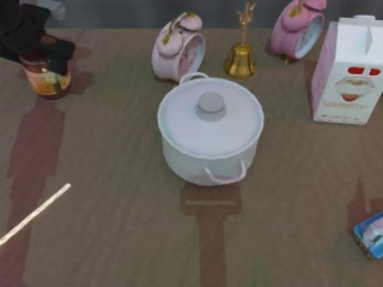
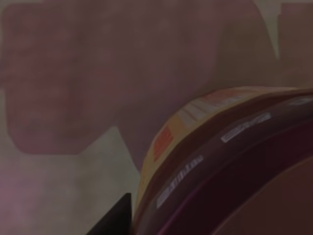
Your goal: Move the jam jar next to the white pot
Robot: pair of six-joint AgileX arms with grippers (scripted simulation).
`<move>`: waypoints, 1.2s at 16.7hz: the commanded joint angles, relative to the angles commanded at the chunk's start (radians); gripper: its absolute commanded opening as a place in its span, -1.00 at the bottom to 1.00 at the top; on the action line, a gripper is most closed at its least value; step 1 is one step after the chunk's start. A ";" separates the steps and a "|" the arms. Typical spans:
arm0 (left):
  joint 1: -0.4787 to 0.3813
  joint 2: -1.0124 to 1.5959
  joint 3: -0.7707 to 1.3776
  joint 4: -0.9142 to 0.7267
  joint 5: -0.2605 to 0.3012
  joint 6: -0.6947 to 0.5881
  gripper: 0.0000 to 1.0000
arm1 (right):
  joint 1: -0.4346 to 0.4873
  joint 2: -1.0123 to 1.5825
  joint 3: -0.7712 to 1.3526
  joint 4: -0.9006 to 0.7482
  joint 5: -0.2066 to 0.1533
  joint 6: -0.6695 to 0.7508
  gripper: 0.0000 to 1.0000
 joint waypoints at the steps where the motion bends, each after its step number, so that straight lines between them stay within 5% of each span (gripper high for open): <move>1: 0.000 0.000 0.000 0.000 0.000 0.000 -0.66 | 0.000 0.000 0.000 0.000 0.000 0.000 1.00; 4: 0.000 0.000 0.000 0.000 0.000 0.000 -1.00 | 0.000 0.000 0.000 0.000 0.000 0.000 1.00; 14: 0.005 -0.017 -0.015 0.000 -0.001 0.001 -1.00 | 0.000 0.000 0.000 0.000 0.000 0.000 1.00; 20: 0.019 -0.302 -0.290 -0.005 -0.003 0.007 -1.00 | 0.000 0.000 0.000 0.000 0.000 0.000 1.00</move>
